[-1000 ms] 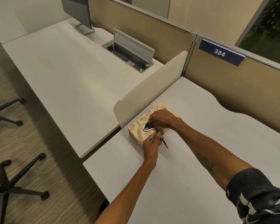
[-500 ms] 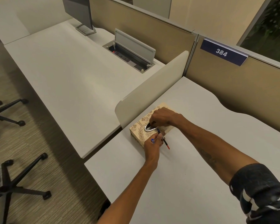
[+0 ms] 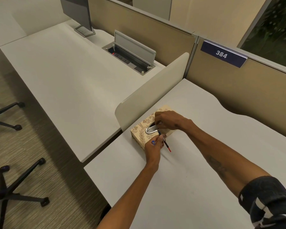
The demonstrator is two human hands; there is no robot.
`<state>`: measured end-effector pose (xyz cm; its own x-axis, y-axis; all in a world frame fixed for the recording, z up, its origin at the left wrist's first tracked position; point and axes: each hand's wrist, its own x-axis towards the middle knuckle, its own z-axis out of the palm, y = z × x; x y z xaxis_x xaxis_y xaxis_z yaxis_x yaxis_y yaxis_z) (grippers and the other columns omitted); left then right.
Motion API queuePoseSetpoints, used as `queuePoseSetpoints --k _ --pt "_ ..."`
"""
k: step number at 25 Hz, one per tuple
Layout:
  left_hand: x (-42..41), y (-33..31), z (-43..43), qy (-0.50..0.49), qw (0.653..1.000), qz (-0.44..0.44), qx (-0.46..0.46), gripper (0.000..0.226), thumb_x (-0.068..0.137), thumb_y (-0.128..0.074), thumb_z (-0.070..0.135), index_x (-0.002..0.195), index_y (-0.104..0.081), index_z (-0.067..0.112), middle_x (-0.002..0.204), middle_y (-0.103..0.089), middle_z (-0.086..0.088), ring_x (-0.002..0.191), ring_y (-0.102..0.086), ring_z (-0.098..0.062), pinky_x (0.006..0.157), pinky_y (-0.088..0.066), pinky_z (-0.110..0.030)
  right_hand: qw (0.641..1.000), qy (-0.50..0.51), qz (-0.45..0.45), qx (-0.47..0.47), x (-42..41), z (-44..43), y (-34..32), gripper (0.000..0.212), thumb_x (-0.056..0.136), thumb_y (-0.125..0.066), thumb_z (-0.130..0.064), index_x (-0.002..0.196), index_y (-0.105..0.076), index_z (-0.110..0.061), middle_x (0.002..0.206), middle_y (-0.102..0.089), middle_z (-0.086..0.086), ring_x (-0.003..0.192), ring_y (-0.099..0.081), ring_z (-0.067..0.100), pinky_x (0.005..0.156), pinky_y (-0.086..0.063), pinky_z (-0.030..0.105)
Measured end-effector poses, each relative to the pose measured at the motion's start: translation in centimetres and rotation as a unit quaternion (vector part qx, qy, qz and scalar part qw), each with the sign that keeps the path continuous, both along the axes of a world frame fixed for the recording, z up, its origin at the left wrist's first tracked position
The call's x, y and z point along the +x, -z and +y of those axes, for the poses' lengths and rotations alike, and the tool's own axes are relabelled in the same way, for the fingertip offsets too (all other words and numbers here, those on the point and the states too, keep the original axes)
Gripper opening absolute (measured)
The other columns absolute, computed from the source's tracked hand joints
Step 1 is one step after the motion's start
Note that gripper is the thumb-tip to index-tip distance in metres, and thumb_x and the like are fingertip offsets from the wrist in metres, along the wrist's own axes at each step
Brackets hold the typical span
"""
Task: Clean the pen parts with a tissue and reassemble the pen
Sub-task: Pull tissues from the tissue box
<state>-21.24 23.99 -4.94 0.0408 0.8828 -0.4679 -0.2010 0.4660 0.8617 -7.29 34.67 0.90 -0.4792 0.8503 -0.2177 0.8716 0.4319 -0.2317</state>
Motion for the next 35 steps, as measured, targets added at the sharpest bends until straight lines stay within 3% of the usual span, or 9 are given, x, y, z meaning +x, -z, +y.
queuePoseSetpoints --k 4,8,12,15,20,28,35 --pt "-0.2 -0.1 0.0 0.015 1.0 0.012 0.015 0.01 0.093 -0.067 0.027 0.1 -0.074 0.025 0.103 -0.076 0.0 0.099 -0.072 -0.015 0.087 -0.059 -0.028 0.998 0.034 0.045 -0.014 1.1 -0.5 0.1 0.013 0.091 -0.062 -0.02 0.1 -0.07 -0.014 0.103 -0.067 0.003 0.087 -0.061 0.022 0.072 -0.049 0.032" --pt "-0.2 -0.1 0.0 0.018 1.0 0.015 0.01 0.014 0.093 -0.067 0.028 0.104 -0.073 0.022 0.103 -0.075 0.002 0.1 -0.071 -0.017 0.088 -0.059 -0.028 0.994 0.063 0.086 -0.019 1.2 -0.8 0.0 0.02 0.093 -0.059 -0.016 0.11 -0.067 -0.019 0.099 -0.069 0.002 0.084 -0.058 0.018 0.071 -0.045 0.029" --pt "-0.1 -0.3 0.0 0.016 1.0 0.016 0.008 0.008 0.093 -0.067 0.027 0.1 -0.071 0.027 0.102 -0.074 0.003 0.098 -0.071 -0.017 0.088 -0.059 -0.029 0.997 0.041 0.064 0.021 0.5 -1.3 0.1 0.012 0.093 -0.061 -0.027 0.1 -0.065 -0.019 0.1 -0.066 0.002 0.086 -0.054 0.018 0.067 -0.046 0.03" --pt "-0.1 -0.3 0.0 0.009 1.0 0.013 0.004 0.011 0.092 -0.067 0.027 0.103 -0.07 0.025 0.104 -0.074 0.0 0.097 -0.072 -0.016 0.087 -0.059 -0.028 0.997 0.024 0.065 0.033 0.0 -1.1 0.4 0.008 0.091 -0.064 -0.02 0.095 -0.066 -0.014 0.103 -0.065 0.004 0.094 -0.056 0.021 0.074 -0.05 0.033" --pt "-0.1 -0.2 0.0 0.008 1.0 0.019 0.006 0.015 0.092 -0.067 0.03 0.105 -0.07 0.023 0.104 -0.075 -0.002 0.098 -0.072 -0.019 0.089 -0.059 -0.031 0.995 0.046 0.077 -0.034 -0.9 -0.7 0.7 0.019 0.093 -0.061 -0.017 0.112 -0.062 -0.018 0.108 -0.068 0.004 0.093 -0.062 0.022 0.078 -0.053 0.037" --pt "-0.1 -0.3 0.0 0.004 1.0 0.011 0.003 0.01 0.092 -0.068 0.029 0.101 -0.07 0.026 0.105 -0.075 -0.004 0.099 -0.072 -0.021 0.089 -0.059 -0.032 0.996 0.034 0.058 0.054 -1.2 -1.2 1.6 0.007 0.09 -0.065 -0.013 0.093 -0.068 -0.007 0.096 -0.063 0.006 0.086 -0.058 0.024 0.063 -0.045 0.032" --pt "0.0 -0.4 0.0 -0.002 1.0 0.005 0.009 0.019 0.091 -0.069 0.028 0.108 -0.071 0.02 0.107 -0.074 -0.005 0.1 -0.071 -0.02 0.082 -0.059 -0.024 0.995 0.038 0.073 0.052 -0.5 -1.6 1.7 0.019 0.09 -0.062 -0.006 0.106 -0.072 -0.01 0.095 -0.067 0.008 0.086 -0.06 0.027 0.067 -0.045 0.034"
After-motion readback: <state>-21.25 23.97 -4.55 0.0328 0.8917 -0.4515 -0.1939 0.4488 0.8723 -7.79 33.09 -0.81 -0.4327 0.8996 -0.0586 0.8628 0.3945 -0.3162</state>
